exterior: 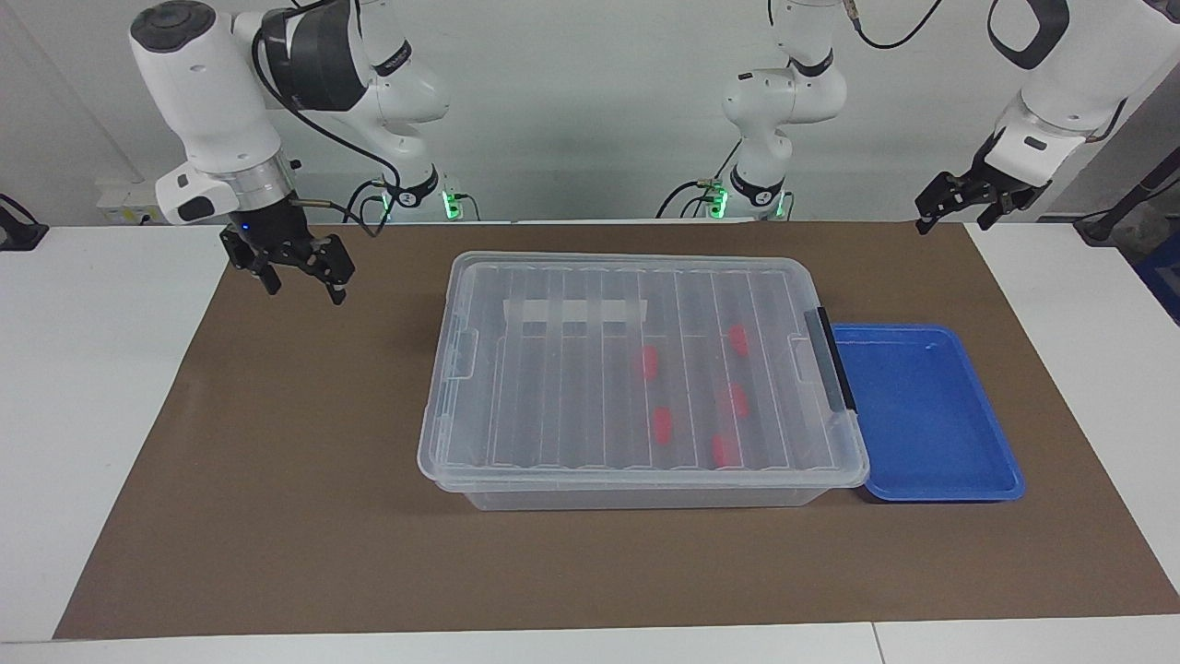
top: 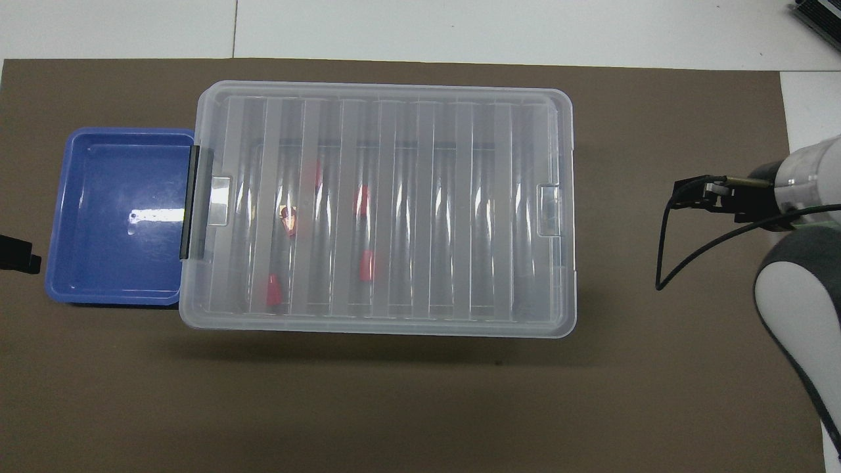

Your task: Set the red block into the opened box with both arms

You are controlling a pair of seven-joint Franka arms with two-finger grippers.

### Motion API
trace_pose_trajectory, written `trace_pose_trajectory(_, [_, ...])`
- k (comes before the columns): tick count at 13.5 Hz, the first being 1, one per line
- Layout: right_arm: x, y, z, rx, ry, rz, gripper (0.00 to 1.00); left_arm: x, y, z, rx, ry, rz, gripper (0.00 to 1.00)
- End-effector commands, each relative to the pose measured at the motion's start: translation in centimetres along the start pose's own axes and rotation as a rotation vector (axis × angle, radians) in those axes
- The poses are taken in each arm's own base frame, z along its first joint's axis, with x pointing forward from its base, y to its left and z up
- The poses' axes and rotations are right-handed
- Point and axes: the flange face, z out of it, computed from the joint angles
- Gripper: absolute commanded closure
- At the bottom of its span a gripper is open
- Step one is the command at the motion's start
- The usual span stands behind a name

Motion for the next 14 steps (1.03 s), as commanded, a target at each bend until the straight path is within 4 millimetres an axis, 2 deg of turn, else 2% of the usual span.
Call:
trace_pose_trajectory(1, [1.0, 0.4, -3.3, -0.03, -0.013, 0.021, 0.0, -0.3, 0.0, -0.3, 0.012, 0.011, 0.012, 0.0])
trace_pose_trajectory(3, [1.5, 0.8, -4.9, -0.033, -0.032, 0.031, 0.0, 0.1, 0.1, -0.3, 0.015, 0.033, 0.013, 0.0])
trace_pose_trajectory(4, [1.5, 0.8, -5.1, -0.038, -0.046, 0.03, 0.0, 0.1, 0.4, -0.3, 0.015, 0.034, 0.019, 0.0])
trace_pose_trajectory(11, [-0.3, 1.3, -3.6, -0.042, -0.121, -0.031, 0.0, 0.9, 0.8, 0.9, 0.016, 0.013, 0.026, 0.0])
trace_pose_trajectory(14, [-0.7, 1.2, -3.7, -0.042, -0.121, -0.037, 0.0, 1.7, 1.2, 1.9, 0.016, -0.014, 0.033, 0.0])
